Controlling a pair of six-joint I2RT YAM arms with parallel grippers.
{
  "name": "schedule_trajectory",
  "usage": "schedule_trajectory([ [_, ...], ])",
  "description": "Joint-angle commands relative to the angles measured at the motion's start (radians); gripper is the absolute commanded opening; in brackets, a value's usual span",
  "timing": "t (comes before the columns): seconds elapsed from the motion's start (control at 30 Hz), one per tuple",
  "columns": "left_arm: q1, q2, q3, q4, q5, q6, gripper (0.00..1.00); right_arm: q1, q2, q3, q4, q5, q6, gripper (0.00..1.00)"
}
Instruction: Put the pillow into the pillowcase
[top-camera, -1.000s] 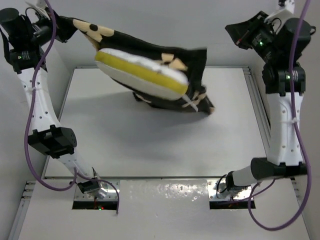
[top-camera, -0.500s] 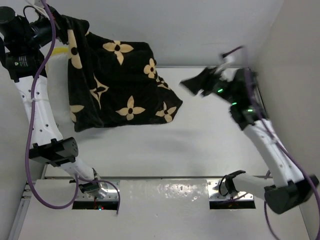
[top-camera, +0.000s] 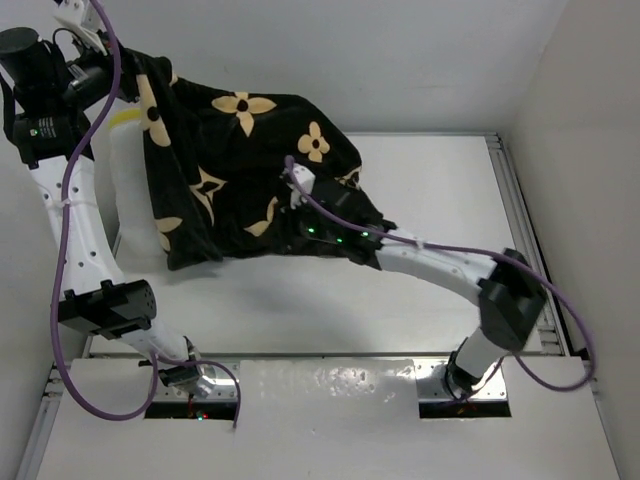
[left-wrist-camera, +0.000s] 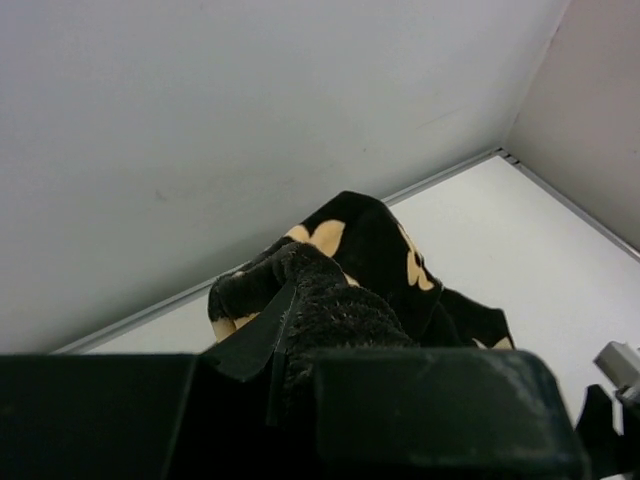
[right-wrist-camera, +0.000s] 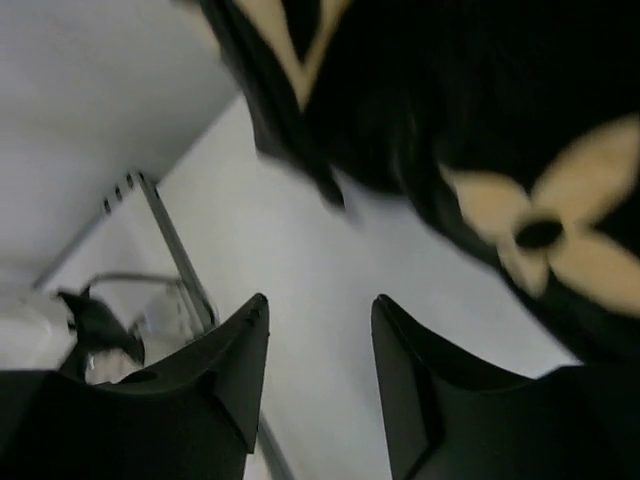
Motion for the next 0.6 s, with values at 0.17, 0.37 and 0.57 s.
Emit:
schedule_trajectory([
  [0.17,-0.009,-0.072,-0.021,0.031,-0.065,0.093,0.00,0.074,0.445,0.350,0.265,0.086,0.016,0.63],
  [0.37,-0.007,-0.074,-0.023,-0.002,-0.082,0.125,0.00,0.070,0.535,0.361,0.331,0.074,0.081,0.69],
  [0.57,-0.009,-0.075,-0.009,-0.028,-0.084,0.137,0.00,0.112,0.461,0.136,0.415,-0.007,0.098,0.68],
])
